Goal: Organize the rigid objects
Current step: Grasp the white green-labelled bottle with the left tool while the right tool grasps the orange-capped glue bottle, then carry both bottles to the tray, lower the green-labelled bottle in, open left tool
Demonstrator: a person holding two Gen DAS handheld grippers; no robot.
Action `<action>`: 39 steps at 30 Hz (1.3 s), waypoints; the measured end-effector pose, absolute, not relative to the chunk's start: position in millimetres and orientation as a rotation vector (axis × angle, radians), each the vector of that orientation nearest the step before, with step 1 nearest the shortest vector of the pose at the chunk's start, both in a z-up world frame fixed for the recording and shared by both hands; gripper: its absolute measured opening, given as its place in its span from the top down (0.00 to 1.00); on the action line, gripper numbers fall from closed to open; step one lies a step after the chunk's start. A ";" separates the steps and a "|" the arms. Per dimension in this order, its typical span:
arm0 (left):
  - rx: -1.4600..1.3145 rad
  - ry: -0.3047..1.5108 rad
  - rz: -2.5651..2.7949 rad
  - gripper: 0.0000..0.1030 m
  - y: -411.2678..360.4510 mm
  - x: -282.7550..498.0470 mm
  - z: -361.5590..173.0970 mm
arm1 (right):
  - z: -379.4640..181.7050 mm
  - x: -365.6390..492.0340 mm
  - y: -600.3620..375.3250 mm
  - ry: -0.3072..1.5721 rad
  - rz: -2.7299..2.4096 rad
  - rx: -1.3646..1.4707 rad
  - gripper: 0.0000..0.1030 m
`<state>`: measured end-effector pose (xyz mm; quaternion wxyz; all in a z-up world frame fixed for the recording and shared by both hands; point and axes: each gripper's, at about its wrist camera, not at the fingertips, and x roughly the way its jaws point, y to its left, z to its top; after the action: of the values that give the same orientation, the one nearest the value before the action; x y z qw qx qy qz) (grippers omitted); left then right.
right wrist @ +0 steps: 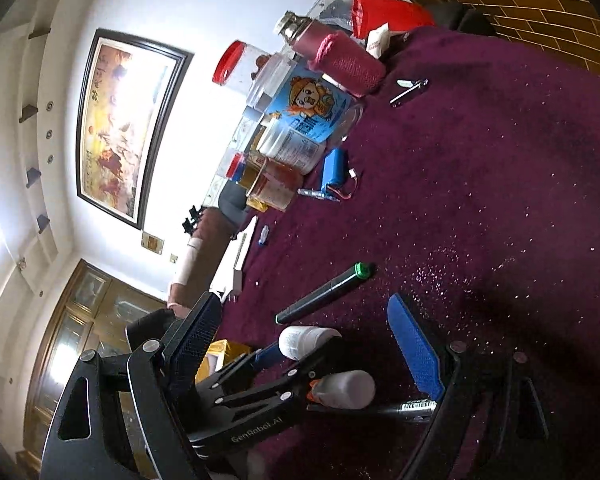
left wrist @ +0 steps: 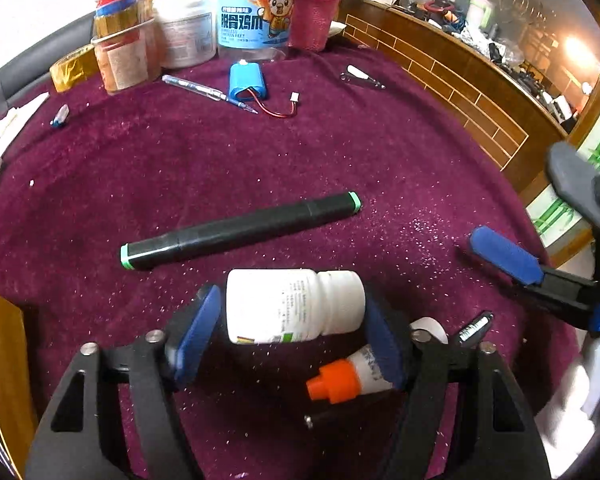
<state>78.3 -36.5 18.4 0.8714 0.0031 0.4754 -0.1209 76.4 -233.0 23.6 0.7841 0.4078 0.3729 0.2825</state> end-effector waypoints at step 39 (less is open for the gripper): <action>-0.487 0.700 -0.198 0.42 178.6 -149.7 81.1 | 28.0 48.0 -112.9 1.034 0.314 0.139 0.21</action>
<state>-149.7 178.6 81.1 0.9058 -0.2359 0.3387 -0.0960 48.0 -112.9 28.0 0.8553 0.0661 0.4918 0.1493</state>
